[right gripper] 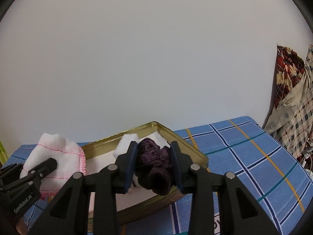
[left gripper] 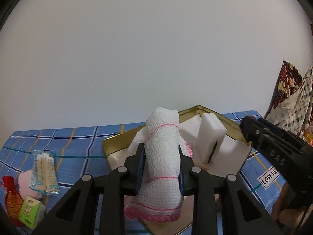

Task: Organize soft objects
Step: 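Carry the towel and scrunchie with both grippers over the tin tray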

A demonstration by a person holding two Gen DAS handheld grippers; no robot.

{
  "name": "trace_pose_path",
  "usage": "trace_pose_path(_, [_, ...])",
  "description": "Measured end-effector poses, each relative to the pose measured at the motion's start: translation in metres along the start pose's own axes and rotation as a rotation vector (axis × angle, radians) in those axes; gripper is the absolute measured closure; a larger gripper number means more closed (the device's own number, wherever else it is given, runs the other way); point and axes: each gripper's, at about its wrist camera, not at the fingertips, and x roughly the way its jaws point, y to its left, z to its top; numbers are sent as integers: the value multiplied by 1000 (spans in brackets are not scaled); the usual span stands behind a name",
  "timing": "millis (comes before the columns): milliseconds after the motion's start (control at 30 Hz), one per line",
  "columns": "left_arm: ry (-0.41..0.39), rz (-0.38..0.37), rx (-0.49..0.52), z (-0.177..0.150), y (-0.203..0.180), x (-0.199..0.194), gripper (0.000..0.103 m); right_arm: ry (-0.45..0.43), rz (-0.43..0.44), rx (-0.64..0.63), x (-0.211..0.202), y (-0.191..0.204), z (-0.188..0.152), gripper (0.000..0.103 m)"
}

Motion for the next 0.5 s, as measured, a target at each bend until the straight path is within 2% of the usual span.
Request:
trace_pose_path(200, [31, -4, 9, -1, -11, 18, 73, 36, 1, -22, 18, 1, -5, 68])
trace_pose_path(500, [50, 29, 35, -7, -14, 31, 73, 105, 16, -21, 39, 3, -10, 68])
